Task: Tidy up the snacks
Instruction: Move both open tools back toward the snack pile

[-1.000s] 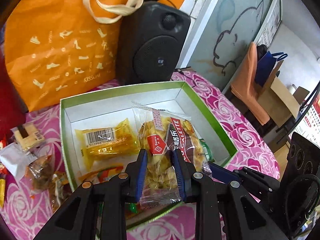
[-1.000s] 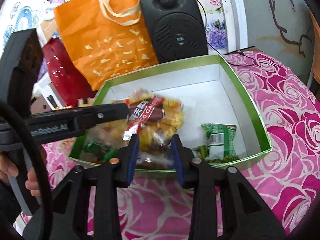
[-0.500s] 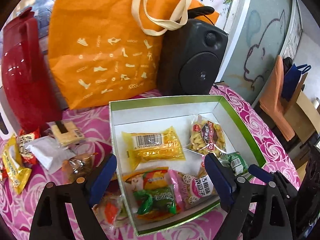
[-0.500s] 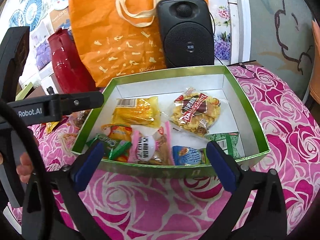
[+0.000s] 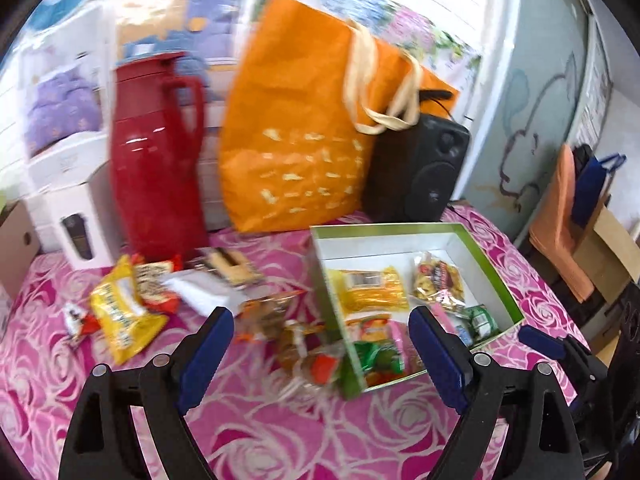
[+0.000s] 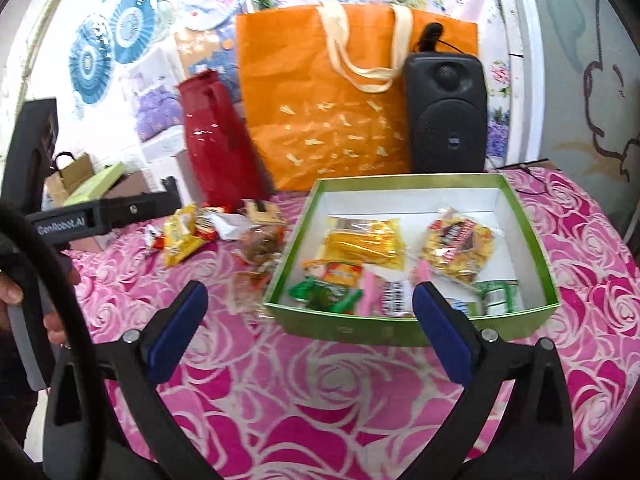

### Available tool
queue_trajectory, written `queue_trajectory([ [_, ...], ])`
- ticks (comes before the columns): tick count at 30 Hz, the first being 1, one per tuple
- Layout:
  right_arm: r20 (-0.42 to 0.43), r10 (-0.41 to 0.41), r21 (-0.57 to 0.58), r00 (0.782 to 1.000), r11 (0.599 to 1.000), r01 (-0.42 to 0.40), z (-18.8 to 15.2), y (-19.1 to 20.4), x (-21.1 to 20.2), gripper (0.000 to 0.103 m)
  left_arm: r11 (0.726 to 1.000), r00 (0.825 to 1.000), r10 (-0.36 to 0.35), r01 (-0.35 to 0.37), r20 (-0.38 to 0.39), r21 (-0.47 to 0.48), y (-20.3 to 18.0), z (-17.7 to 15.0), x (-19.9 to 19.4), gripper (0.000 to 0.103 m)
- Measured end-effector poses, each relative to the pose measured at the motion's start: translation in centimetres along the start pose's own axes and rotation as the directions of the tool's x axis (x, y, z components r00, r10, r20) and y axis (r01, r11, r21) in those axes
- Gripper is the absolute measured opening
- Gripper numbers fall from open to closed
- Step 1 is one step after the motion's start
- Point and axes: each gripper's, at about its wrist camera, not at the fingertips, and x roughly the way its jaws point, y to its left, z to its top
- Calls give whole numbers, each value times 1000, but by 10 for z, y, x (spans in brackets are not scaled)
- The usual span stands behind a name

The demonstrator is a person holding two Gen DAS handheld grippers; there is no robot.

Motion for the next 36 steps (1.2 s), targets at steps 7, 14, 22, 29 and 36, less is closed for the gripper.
queue_trajectory([
  [7, -108, 65, 5, 992, 998, -65, -19, 37, 32, 102, 998, 999, 36, -36, 7, -57, 45, -32, -29, 91],
  [14, -171, -35, 10, 985, 999, 38, -32, 42, 49, 93, 999, 1000, -21, 20, -19, -25, 55, -65, -19, 88],
  [22, -217, -50, 37, 975, 998, 59, -43, 30, 56, 51, 993, 982, -122, 122, -145, -10, 34, -72, 49, 50],
  [29, -271, -8, 35, 963, 999, 18, -48, 42, 83, 36, 989, 965, -145, 149, -220, 1, 24, -67, 93, 9],
  [36, -254, -11, 70, 967, 997, 30, -40, 56, 109, 36, 986, 970, -164, 164, -177, -16, 48, -71, 66, 3],
])
